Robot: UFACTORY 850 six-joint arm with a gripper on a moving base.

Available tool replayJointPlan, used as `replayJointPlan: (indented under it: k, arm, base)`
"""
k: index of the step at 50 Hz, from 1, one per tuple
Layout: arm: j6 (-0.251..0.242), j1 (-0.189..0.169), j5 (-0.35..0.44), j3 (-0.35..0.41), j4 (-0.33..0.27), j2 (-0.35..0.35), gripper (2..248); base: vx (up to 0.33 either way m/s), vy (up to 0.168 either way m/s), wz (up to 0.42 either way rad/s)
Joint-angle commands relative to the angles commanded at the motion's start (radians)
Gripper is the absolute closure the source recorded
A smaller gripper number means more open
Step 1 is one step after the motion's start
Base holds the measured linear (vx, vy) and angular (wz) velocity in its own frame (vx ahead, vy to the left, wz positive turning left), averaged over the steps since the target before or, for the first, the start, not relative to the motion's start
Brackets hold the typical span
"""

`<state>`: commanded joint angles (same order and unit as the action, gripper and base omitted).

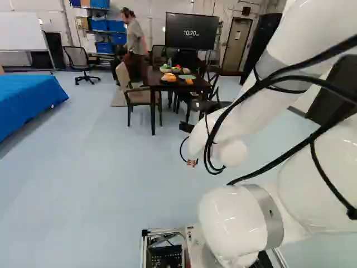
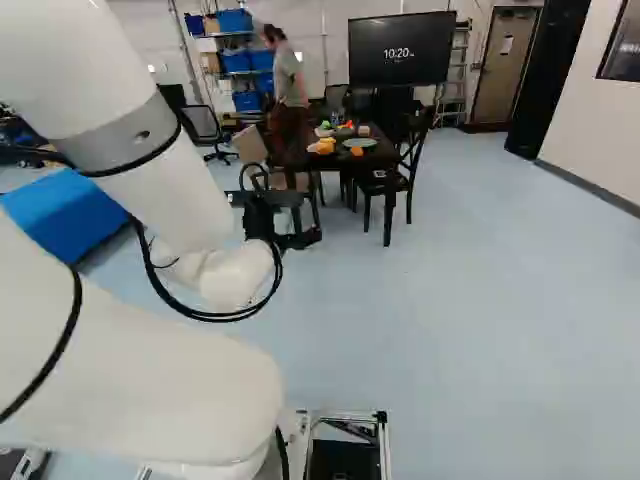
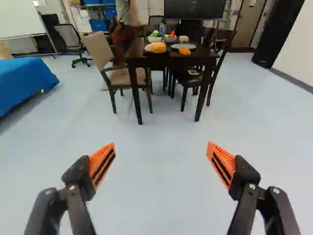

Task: Move the croissant to the empty plate

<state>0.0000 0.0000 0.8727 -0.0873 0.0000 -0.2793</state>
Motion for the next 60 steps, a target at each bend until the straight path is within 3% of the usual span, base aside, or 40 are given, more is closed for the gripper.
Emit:
replayJointPlan:
  k: [60]
  arm:
    - [0.0, 0.0, 0.0, 0.0, 0.0, 0.0, 3]
  base:
    - [0.005, 0.0, 0.0]
